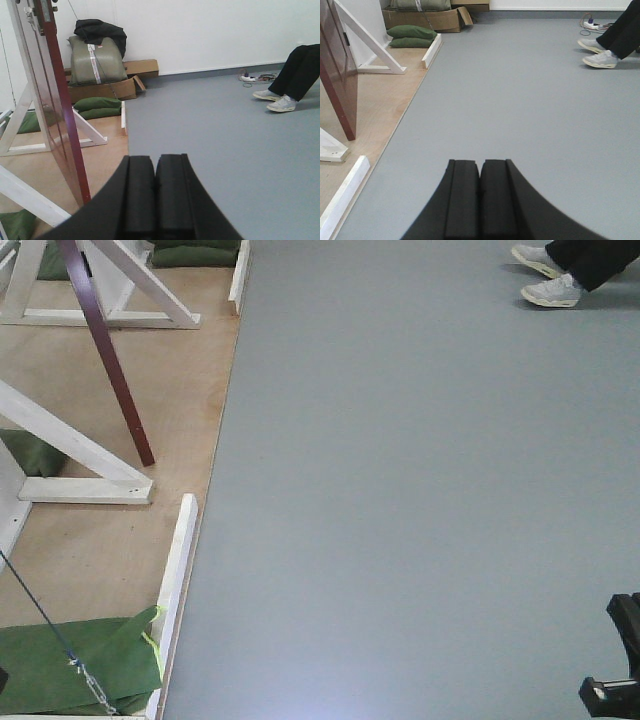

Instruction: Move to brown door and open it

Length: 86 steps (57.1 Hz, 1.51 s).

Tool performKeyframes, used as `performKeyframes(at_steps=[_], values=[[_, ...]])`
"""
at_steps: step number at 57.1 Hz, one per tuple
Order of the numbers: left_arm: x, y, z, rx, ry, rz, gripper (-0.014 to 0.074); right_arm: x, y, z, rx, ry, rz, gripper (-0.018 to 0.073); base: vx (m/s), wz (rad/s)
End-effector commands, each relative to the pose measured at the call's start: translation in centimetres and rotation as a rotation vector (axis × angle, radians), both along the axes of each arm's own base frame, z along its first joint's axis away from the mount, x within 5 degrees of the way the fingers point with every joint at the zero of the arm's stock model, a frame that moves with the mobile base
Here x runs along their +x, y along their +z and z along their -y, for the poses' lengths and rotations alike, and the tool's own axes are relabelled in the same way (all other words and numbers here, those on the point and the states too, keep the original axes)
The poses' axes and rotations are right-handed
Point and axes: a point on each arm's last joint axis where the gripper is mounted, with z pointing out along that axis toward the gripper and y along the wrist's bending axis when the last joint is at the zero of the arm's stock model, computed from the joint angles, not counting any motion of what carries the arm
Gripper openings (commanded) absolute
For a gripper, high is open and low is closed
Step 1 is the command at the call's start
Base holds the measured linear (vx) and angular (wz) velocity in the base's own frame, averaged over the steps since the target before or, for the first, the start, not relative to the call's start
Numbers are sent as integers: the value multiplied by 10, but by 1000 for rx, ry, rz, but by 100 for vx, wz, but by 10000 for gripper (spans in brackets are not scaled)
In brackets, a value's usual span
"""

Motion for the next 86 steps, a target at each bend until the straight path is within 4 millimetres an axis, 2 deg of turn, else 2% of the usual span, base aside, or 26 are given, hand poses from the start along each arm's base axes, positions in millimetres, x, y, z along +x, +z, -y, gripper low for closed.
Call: performKeyframes(at_steps=[1,55,86], values=[[-2,13,0,-24,-9,101,-6,2,6,0,-6,-2,82,0,0,0],[-2,13,0,-24,-9,101,-6,2,6,0,-7,-2,80,0,1,1],[-2,13,0,-24,-9,101,-6,2,6,0,-7,-2,80,0,15,-4]])
